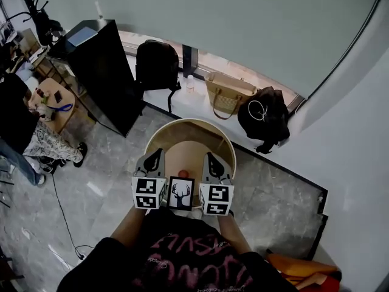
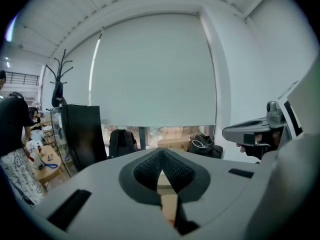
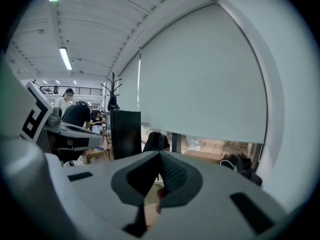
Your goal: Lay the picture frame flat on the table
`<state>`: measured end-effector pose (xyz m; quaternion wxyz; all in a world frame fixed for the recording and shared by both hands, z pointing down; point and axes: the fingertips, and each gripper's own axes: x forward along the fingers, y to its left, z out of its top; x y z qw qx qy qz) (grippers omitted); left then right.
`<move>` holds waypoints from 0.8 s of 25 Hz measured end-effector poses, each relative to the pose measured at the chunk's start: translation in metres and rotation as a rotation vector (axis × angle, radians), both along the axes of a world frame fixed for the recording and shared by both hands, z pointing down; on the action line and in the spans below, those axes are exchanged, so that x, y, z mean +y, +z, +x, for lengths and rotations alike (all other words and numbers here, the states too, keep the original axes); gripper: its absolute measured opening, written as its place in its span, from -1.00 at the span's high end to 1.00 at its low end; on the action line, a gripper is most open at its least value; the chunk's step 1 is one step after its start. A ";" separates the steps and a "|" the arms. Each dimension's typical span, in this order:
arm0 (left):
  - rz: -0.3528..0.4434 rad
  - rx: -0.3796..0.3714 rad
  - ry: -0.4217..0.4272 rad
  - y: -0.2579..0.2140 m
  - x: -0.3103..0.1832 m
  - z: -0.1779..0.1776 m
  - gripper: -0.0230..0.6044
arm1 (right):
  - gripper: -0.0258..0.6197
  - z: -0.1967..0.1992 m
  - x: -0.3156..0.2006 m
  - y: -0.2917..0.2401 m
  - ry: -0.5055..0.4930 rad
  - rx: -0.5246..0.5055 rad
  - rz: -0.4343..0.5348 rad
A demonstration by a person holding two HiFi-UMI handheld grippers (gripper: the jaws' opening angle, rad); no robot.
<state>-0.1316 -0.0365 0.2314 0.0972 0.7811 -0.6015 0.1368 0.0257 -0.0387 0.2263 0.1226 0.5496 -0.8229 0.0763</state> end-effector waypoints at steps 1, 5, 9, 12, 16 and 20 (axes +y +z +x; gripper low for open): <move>0.016 -0.004 -0.001 -0.004 0.000 0.000 0.90 | 0.86 0.002 0.000 -0.003 0.001 -0.002 0.011; 0.031 0.002 -0.013 -0.011 0.006 -0.003 0.90 | 0.86 0.008 0.003 -0.013 0.013 -0.008 0.040; 0.053 0.029 -0.007 -0.026 0.003 -0.001 0.90 | 0.86 0.013 0.000 -0.025 0.020 -0.013 0.062; 0.077 0.031 -0.013 -0.036 -0.003 0.000 0.90 | 0.86 0.019 -0.004 -0.034 0.025 -0.011 0.082; 0.091 0.034 -0.015 -0.044 -0.006 0.002 0.90 | 0.86 0.021 -0.006 -0.040 0.028 -0.012 0.092; 0.097 0.034 -0.007 -0.047 -0.005 0.006 0.90 | 0.86 0.022 -0.005 -0.040 0.028 -0.009 0.092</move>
